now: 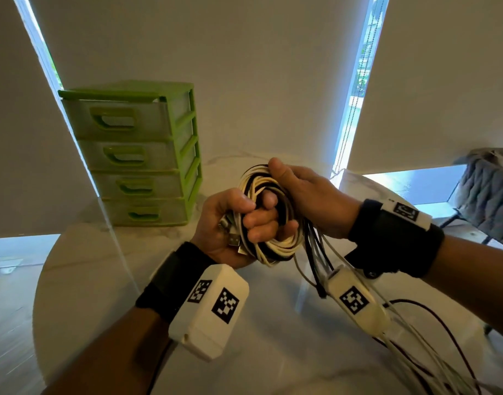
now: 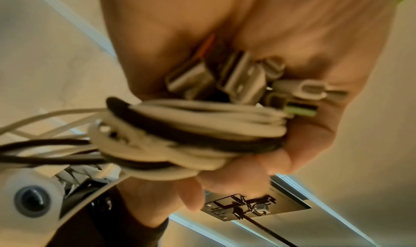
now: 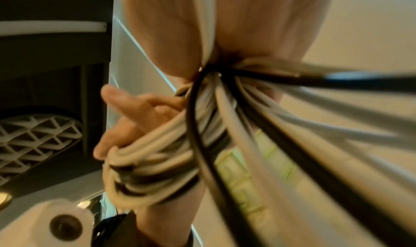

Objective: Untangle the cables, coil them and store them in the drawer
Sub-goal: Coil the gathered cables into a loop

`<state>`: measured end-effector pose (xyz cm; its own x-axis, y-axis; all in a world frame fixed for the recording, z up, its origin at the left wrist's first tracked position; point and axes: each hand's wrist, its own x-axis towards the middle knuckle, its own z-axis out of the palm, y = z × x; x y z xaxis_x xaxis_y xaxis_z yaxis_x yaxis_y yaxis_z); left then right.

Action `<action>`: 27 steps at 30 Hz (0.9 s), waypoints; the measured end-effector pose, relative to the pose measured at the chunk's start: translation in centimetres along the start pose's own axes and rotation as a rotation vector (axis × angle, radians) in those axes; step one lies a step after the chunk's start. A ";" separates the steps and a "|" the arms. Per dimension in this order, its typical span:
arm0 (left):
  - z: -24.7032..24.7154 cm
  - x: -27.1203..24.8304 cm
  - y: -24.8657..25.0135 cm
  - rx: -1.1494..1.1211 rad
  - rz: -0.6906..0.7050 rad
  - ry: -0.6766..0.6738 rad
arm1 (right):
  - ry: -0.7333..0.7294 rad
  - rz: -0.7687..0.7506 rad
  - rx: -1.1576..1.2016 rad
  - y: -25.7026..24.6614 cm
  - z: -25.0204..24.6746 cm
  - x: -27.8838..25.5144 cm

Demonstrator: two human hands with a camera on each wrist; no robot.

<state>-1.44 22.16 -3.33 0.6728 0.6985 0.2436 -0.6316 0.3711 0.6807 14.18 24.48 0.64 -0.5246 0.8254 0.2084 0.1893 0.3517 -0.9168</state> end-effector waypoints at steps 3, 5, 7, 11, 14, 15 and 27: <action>0.0 0.0 -0.6 -0.011 0.007 -0.008 | 0.072 -0.016 -0.076 -0.4 0.7 0.1; -0.3 -0.1 -0.9 -0.021 0.017 -0.010 | 0.043 0.034 0.029 -0.4 0.7 0.2; -0.3 0.0 -1.0 -0.029 0.028 -0.023 | 0.045 0.076 0.103 -0.7 0.8 0.2; 0.1 0.1 -0.4 -0.100 0.081 -0.070 | 0.124 -0.001 0.012 -1.4 0.7 0.9; 0.3 0.1 -0.2 -0.184 0.123 -0.102 | 0.065 0.017 -0.001 -1.3 0.3 1.0; 0.2 0.1 -0.1 -0.221 0.133 -0.098 | 0.024 0.023 -0.004 -1.1 0.2 0.8; -0.4 0.0 0.7 -0.342 0.137 -0.002 | -0.344 0.211 -0.631 -0.7 -4.9 -0.4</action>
<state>-2.01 22.60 -3.13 0.5734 0.7551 0.3178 -0.8081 0.4575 0.3710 18.31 26.09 2.89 -0.6348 0.7553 -0.1629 0.7004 0.4735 -0.5341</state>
